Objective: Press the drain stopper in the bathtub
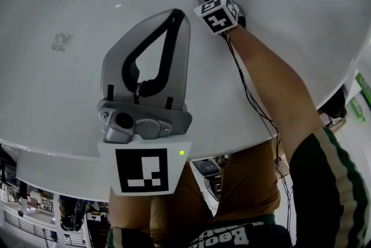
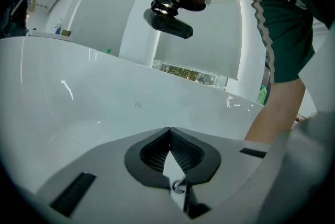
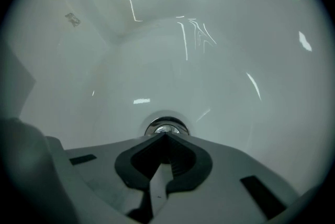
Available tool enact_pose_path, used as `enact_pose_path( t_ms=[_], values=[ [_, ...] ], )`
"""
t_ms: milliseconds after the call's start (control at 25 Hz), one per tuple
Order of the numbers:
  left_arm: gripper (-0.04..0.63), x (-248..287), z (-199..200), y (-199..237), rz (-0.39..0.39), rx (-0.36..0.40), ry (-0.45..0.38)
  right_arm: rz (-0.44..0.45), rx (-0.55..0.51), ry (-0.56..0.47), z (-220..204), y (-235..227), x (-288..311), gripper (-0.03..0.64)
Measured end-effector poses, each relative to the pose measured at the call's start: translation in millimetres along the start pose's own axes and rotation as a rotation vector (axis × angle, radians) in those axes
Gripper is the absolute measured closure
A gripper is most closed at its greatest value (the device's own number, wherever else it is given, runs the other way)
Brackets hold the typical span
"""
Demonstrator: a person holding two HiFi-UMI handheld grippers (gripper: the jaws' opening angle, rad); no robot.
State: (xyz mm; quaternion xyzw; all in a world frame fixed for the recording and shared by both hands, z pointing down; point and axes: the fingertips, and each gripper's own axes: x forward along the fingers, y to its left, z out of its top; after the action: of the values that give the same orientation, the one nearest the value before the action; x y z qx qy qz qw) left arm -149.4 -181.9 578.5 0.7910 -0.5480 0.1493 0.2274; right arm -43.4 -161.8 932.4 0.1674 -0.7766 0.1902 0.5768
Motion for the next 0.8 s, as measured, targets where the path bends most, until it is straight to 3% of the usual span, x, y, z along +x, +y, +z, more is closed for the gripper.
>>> enact_pose_path(
  t_ms=[160, 400, 800],
  values=[
    [0.586, 2.7, -3.5, -0.4, -0.004, -0.011, 0.020, 0.025, 0.066, 0.061, 0.4, -1.0, 3.8, 0.601],
    [0.586, 5.7, -12.0, -0.8, 0.000, -0.005, 0.075, 0.061, 0.035, 0.060, -1.1, -0.1, 1.4, 0.603],
    [0.586, 6.0, -12.9, -1.1, -0.006, -0.019, 0.080, 0.018, 0.021, 0.042, -0.2, -0.6, 1.6, 0.602]
  ],
)
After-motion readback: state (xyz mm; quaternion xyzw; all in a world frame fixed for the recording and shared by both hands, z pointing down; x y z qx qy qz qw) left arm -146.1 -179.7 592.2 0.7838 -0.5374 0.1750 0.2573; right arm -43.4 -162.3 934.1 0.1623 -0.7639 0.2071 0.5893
